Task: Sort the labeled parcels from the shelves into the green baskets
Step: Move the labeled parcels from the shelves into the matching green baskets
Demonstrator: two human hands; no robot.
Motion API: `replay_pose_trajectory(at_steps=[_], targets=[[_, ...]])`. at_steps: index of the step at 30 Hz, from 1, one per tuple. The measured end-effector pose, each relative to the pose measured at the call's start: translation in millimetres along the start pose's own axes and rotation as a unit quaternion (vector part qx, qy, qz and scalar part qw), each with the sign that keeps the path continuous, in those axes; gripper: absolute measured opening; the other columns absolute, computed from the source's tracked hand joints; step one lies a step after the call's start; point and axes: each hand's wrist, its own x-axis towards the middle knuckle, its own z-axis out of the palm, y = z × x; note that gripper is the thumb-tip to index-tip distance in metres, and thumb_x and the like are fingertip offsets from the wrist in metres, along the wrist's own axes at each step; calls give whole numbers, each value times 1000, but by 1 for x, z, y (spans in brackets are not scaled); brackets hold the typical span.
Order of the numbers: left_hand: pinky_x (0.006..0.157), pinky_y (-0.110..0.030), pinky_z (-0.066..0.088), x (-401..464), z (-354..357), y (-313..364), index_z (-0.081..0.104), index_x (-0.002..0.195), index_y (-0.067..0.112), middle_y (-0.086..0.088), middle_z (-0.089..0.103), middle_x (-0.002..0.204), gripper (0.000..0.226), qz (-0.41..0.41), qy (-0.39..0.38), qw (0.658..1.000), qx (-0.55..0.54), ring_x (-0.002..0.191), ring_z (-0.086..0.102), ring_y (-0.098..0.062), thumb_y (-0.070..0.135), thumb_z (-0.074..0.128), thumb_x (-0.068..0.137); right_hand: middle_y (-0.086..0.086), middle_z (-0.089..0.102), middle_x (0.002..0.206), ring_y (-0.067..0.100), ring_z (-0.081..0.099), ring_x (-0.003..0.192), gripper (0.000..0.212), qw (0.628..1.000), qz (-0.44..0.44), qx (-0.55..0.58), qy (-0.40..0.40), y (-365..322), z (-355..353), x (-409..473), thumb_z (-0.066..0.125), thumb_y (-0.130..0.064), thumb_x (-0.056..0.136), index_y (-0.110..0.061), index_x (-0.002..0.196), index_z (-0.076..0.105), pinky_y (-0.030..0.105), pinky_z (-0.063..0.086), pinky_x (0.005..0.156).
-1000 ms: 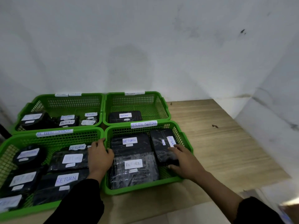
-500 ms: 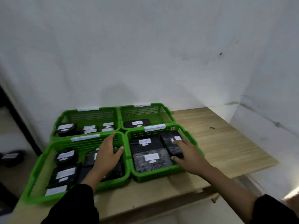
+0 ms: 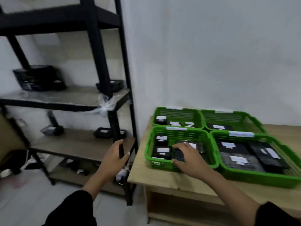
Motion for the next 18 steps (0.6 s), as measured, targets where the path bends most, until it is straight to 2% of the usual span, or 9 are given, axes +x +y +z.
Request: replay_pose_trajectory(at_steps=[4,7,10,14,15,18], targets=[[104,-29,32,3,-34,-49,32,140,11,-8,41,144,57,-39,11,999,-3,134,38,-21,28,55,91,-2,40,140,16,40,129,52,999,-41,-4,-25,-38,24,38,60,-35,89,-24,136,41,27,34,105],[98,-25,33,16,-49,-82,34,140,13,-8,44,142,56,-71,7,997,-1,131,41,-20,30,56,91,0,41,140,16,39,130,52,997,-61,-6,-43,-60,46,78,61,-34,88,-22,136,42,24,31,105],[88,-21,33,38,-64,-111,35,138,16,-9,51,134,54,-99,0,995,15,120,50,-21,31,56,91,2,44,137,17,41,128,52,994,-84,-6,-62,-82,68,124,60,-33,88,-20,135,43,22,29,103],[85,-20,34,78,-96,-146,32,140,15,-9,49,135,55,-114,-19,993,39,103,51,-13,32,53,92,2,49,133,19,45,125,52,991,-103,2,-86,-117,104,191,61,-36,87,-20,133,45,24,34,100],[85,-19,34,91,-107,-155,31,141,14,-8,46,138,55,-114,-25,992,49,103,51,-12,31,52,93,1,49,133,18,46,123,51,990,-106,6,-93,-128,115,208,60,-37,87,-21,133,44,25,36,99],[89,-20,35,128,-137,-186,32,139,14,-7,40,143,52,-116,-17,991,66,120,50,-17,29,51,94,-3,46,133,15,45,122,49,985,-113,23,-128,-160,149,254,59,-39,89,-26,133,42,23,38,95]])
